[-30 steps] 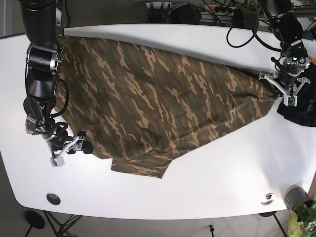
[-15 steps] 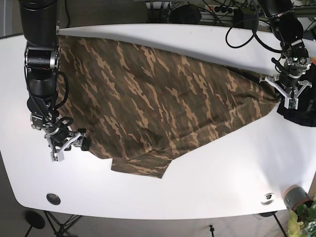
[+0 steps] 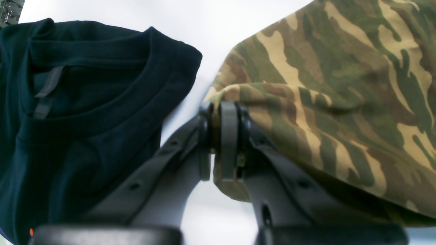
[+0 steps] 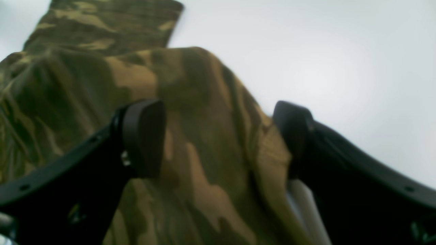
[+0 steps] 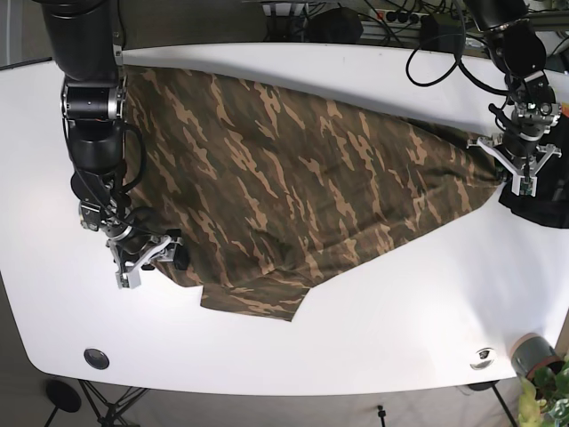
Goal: Fold the T-shirt properly
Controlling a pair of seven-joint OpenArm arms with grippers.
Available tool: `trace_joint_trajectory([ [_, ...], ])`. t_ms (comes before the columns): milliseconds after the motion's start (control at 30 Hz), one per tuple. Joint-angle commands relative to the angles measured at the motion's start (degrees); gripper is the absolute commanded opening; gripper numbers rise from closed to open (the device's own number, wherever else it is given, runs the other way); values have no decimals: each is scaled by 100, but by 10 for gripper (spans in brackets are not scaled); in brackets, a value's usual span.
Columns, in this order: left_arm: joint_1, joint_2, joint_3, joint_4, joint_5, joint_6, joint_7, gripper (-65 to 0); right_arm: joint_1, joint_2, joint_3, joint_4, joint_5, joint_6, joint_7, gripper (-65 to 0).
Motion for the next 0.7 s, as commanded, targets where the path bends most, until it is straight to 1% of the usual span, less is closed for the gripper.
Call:
trace_joint_trajectory([
  [0, -46, -108, -47, 127, -43, 31, -85, -626, 130, -45, 14, 74, 47, 33, -49, -176],
  [67, -46, -108, -55, 127, -43, 31, -85, -626, 130, -98, 14, 83, 11, 33, -49, -176],
  [333, 51, -99, -55, 127, -43, 31, -85, -626, 165, -98, 14, 83, 29, 25, -58, -178],
  [400, 42, -99, -55, 118, -43, 31, -85, -626, 165, -98, 14, 83, 11, 25, -58, -190],
  [467, 33, -99, -55, 109, -43, 31, -85, -626, 165, -98, 14, 92, 11, 25, -58, -243],
  [600, 33, -99, -47, 100, -43, 31, -85, -626, 165, -98, 14, 92, 11, 25, -58, -411],
  [633, 24, -99, -38, 91, -43, 31, -85, -626, 147, -98, 14, 92, 11, 25, -58, -471],
  [667, 24, -99, -38, 91, -43, 31, -85, -626, 139, -98, 14, 100, 38, 25, -58, -517],
])
